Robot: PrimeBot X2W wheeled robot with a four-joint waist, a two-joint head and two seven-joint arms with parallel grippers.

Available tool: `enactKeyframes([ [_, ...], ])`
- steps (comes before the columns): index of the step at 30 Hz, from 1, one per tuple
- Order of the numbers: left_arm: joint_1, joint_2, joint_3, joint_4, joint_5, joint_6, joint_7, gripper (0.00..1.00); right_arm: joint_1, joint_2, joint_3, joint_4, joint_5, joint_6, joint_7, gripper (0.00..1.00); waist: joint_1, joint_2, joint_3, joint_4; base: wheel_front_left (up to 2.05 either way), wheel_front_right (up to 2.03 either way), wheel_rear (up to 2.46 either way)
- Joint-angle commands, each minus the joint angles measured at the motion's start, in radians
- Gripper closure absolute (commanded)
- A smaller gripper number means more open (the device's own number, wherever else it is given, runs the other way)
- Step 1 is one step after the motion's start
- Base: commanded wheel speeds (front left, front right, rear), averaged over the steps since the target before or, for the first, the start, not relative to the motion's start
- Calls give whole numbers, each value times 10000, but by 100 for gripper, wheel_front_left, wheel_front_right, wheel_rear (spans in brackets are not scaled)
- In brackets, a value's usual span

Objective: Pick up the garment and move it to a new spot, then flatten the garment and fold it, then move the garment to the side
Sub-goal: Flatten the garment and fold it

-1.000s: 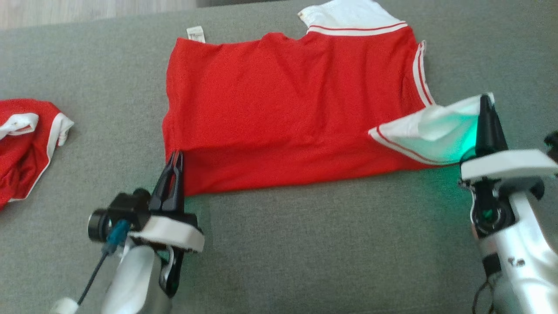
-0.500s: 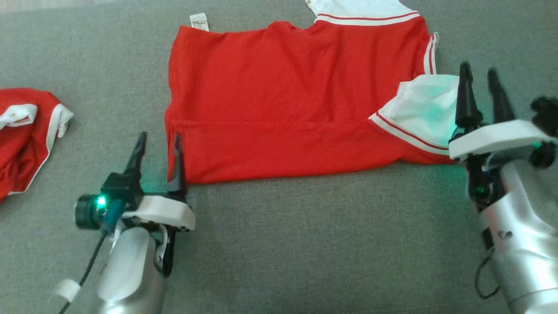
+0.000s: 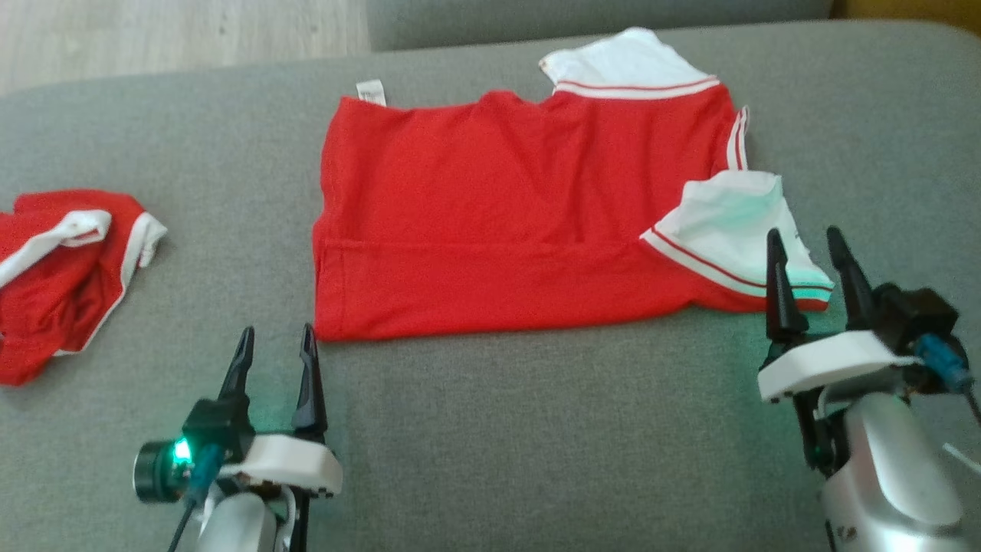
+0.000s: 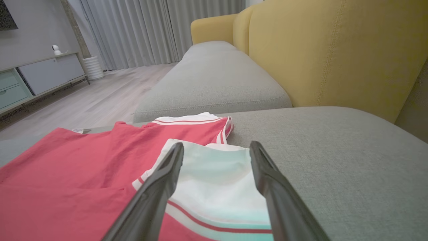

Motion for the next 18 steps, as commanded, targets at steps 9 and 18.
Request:
enactKeyframes([
  [9,683,129,280,-550,-371,45,-53,0,597,252,-23,41,-472,-7,-108,0,1,0,-771,101,0,0,0],
  [18,982,129,171,-698,-538,38,-53,0,659,304,-47,299,-488,-7,-108,0,1,0,-865,91,0,0,0],
])
